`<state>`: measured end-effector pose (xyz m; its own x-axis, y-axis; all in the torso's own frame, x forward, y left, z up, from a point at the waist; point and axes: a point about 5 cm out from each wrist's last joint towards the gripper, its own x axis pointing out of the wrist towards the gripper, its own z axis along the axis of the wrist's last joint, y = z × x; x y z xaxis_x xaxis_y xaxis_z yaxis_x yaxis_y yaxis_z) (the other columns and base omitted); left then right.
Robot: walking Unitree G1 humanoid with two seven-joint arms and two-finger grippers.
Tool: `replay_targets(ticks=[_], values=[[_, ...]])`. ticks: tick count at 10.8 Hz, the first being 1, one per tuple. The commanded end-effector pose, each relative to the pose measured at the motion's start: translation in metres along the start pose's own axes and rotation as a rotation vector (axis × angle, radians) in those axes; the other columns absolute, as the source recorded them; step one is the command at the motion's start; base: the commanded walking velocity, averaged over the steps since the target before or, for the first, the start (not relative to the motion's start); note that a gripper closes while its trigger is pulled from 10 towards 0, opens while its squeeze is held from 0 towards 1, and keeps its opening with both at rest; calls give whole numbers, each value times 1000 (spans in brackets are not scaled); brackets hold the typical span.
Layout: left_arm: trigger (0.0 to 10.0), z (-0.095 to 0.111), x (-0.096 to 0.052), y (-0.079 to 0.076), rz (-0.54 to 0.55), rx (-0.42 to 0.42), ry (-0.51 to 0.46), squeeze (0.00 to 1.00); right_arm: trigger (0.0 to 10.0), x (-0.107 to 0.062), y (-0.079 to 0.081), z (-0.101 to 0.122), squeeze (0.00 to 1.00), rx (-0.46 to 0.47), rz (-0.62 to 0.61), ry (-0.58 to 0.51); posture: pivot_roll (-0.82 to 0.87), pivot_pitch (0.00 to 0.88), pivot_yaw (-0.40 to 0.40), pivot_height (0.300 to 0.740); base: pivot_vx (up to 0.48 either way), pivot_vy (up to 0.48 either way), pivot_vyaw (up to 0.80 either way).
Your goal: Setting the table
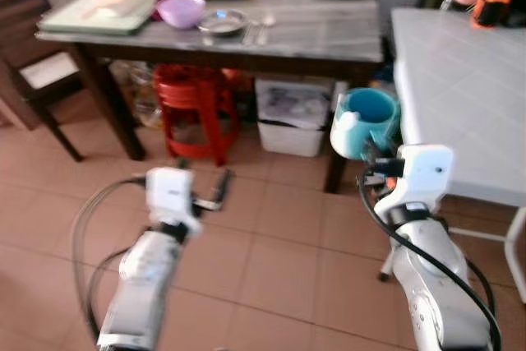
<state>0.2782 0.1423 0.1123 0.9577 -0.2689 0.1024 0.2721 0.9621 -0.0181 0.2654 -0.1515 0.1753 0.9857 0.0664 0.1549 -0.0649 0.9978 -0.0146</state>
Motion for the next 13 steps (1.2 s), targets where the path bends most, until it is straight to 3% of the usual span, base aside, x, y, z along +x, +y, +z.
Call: replay_targets(ticks=[1,8,13], values=[[10000,1,1,-7,-18,-3,-5,0,10000,-1,-7,5,0,-6,-20,-18,-8,90,72,740,0,0,0],[10000,4,-2,-10,-104,-4,-22,0,10000,-1,-4,3,0,-7,-2,-19,-1,95,76,740,0,0,0],[10000,5,-3,-13,-139,-8,-24,0,10000,-1,-2,2,0,-9,1,-20,0,96,82,740,281,0,0]])
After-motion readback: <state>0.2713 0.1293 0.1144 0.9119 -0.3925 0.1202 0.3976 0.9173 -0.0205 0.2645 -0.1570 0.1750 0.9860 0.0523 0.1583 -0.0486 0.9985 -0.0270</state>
